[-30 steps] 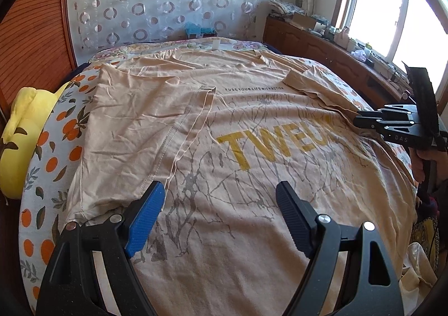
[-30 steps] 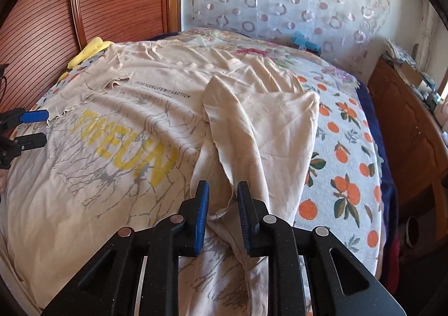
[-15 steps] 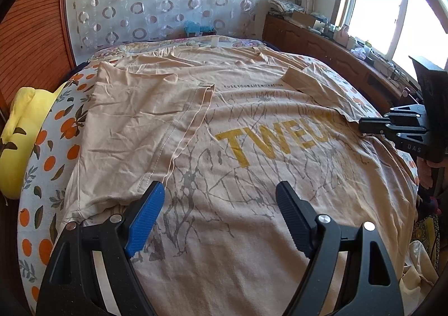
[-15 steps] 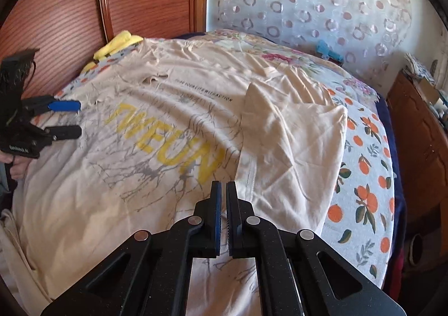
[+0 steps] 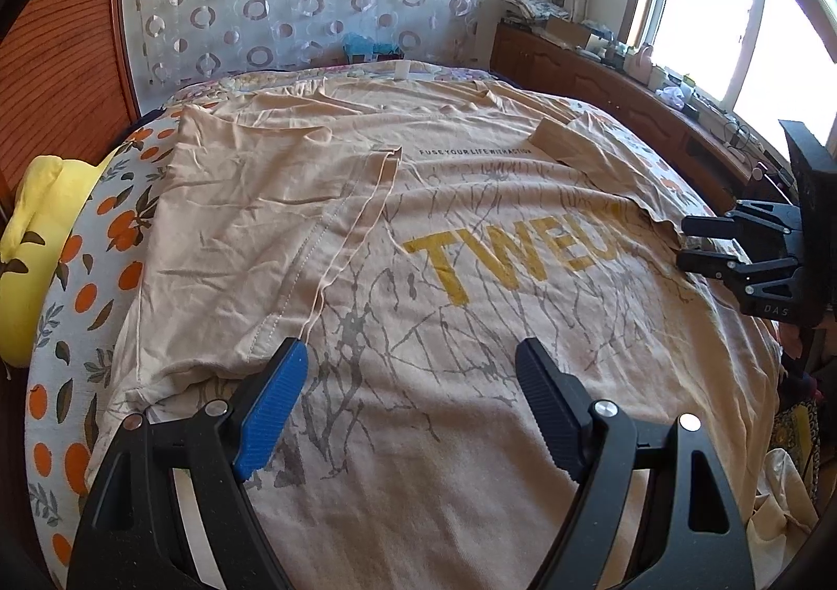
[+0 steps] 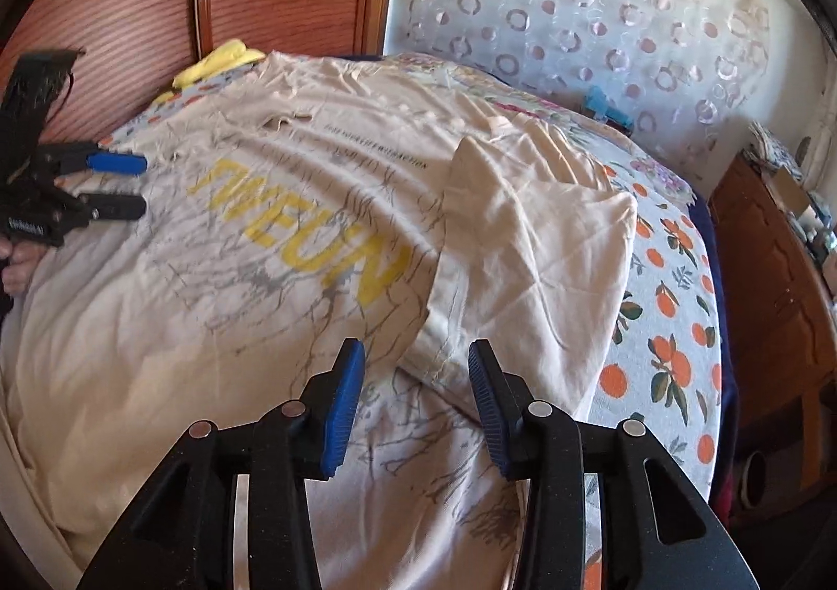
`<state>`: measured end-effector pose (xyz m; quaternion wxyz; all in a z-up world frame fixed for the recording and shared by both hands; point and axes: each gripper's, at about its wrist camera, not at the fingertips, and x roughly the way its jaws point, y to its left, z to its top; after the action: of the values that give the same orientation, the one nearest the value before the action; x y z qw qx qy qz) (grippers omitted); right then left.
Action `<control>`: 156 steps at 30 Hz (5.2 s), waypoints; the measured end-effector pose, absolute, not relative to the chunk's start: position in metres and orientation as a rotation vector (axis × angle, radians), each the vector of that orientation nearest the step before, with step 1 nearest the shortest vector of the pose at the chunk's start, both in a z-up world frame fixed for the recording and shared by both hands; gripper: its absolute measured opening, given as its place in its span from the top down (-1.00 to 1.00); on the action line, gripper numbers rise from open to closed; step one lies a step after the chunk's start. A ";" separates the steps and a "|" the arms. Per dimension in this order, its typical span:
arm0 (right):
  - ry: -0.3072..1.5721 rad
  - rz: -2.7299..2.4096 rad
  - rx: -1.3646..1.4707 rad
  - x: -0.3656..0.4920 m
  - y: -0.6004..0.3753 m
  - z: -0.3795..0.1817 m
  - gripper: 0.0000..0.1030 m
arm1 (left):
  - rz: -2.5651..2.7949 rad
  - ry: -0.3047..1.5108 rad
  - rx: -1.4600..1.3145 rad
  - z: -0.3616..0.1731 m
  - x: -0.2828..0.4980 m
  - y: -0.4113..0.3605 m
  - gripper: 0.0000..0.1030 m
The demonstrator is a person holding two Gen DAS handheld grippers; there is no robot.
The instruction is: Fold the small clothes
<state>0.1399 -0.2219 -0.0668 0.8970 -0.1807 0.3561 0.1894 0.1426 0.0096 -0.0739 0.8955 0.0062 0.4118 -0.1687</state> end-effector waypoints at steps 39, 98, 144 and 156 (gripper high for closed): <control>0.771 0.363 -0.301 0.259 -0.181 -0.057 0.96 | -0.294 0.755 0.036 -0.030 0.180 0.030 -0.60; 0.775 0.319 -0.184 0.348 -0.264 -0.062 0.89 | -0.249 0.876 0.027 -0.049 0.344 0.098 0.88; 0.713 0.415 -0.128 -0.028 -0.311 -0.046 0.85 | -0.234 0.714 0.016 -0.009 -0.004 0.146 0.31; 0.657 0.398 -0.148 -0.021 -0.307 -0.044 -0.04 | -0.262 0.720 -0.009 -0.017 0.046 0.136 -0.54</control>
<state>-0.0214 -0.3066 -0.0439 0.9244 -0.0721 0.3204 0.1941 0.0460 0.1363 -0.0165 0.9275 -0.0046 0.3513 -0.1280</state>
